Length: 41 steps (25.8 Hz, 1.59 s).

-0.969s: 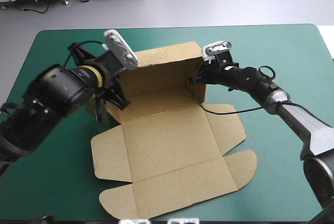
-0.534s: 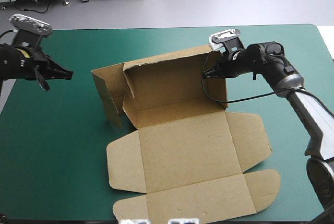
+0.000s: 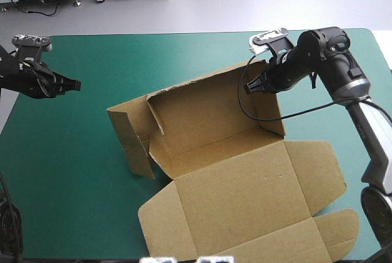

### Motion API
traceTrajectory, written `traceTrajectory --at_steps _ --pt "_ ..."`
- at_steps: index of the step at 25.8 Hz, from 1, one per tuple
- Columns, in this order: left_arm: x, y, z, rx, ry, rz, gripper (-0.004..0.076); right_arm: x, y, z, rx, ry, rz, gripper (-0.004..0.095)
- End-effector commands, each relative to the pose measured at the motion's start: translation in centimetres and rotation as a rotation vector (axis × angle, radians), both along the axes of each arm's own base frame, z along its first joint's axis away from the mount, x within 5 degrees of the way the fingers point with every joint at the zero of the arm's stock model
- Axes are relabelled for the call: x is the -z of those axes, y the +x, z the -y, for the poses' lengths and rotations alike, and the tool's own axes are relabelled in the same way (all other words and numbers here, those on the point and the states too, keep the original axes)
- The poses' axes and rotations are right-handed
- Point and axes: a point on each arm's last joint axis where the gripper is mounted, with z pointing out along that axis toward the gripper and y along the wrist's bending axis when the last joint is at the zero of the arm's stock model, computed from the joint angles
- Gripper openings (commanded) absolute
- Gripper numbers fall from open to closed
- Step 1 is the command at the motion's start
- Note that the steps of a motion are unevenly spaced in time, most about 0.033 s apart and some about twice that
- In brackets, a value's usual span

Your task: Fold the box

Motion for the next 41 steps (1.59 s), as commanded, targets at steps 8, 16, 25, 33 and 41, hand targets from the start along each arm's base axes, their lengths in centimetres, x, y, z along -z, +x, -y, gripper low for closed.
traceTrajectory --at_steps 8,16,25,33,41 --pt "-2.2 -0.4 0.8 0.034 -0.056 0.137 -0.0006 8.5 5.4 -2.0 -0.004 -0.033 -0.22 -0.0005" --pt "-2.3 -0.3 1.2 0.066 -0.09 0.149 -0.0006 7.7 6.2 -2.4 -0.067 -0.019 -0.153 0.0032" --pt "-2.3 -0.4 1.3 0.07 -0.096 0.144 -0.0006 5.1 6.3 -2.5 -0.101 -0.007 -0.075 0.0319" --pt "-2.3 -0.4 1.5 0.092 -0.105 0.151 -0.0006 4.2 6.3 -2.4 -0.115 -0.013 -0.04 0.0534" --pt "-2.4 -0.4 1.6 0.099 -0.113 0.154 -0.0006 1.5 4.7 -1.9 -0.075 -0.069 0.036 0.0587"
